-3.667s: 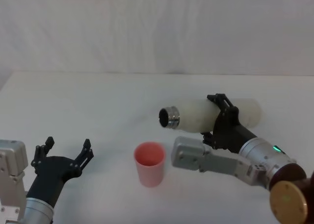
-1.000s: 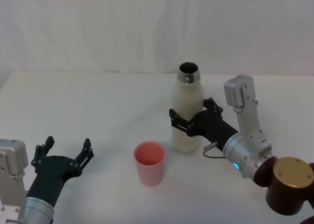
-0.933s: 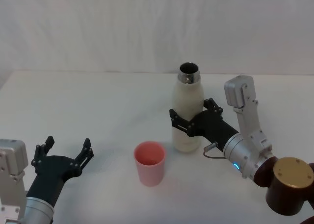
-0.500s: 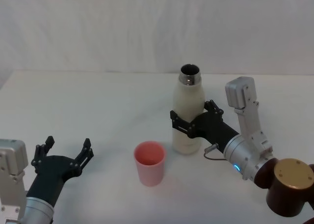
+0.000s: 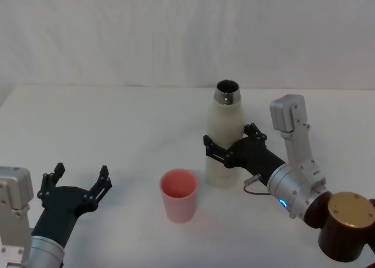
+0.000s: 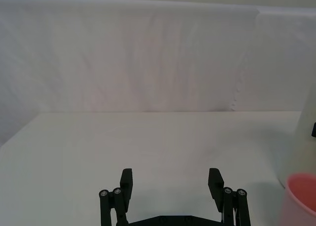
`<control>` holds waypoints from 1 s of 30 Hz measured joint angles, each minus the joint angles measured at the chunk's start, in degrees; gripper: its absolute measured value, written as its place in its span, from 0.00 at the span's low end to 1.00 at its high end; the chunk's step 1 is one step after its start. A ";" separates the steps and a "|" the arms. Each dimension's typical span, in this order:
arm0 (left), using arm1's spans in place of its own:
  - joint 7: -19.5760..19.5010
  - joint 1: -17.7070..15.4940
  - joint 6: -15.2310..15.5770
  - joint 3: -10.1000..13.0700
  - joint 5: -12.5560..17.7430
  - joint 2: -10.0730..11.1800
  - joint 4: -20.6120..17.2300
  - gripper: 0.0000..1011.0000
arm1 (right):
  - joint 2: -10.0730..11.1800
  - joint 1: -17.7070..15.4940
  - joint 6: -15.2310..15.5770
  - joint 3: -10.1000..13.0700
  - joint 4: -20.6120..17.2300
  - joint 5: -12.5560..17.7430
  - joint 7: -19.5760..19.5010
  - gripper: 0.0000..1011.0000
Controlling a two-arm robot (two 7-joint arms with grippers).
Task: Grasp the thermos with one hand and pour water into the cup lid.
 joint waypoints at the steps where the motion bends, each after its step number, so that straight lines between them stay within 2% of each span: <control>1: 0.00 0.00 0.00 0.00 0.00 0.00 0.00 0.99 | 0.02 -0.03 0.03 -0.01 0.00 0.09 -0.05 0.95; 19: 0.00 0.00 0.00 0.00 0.00 0.00 0.00 0.99 | 0.15 -0.17 0.14 -0.01 -0.07 0.76 -0.23 0.95; 22: 0.00 0.00 0.00 0.00 0.00 0.00 0.00 0.99 | 0.14 -0.17 0.17 -0.01 -0.07 0.74 -0.22 0.99; 30: 0.00 0.00 0.00 0.00 0.00 0.00 0.00 0.99 | 0.12 -0.17 0.17 0.01 -0.11 0.67 -0.23 0.99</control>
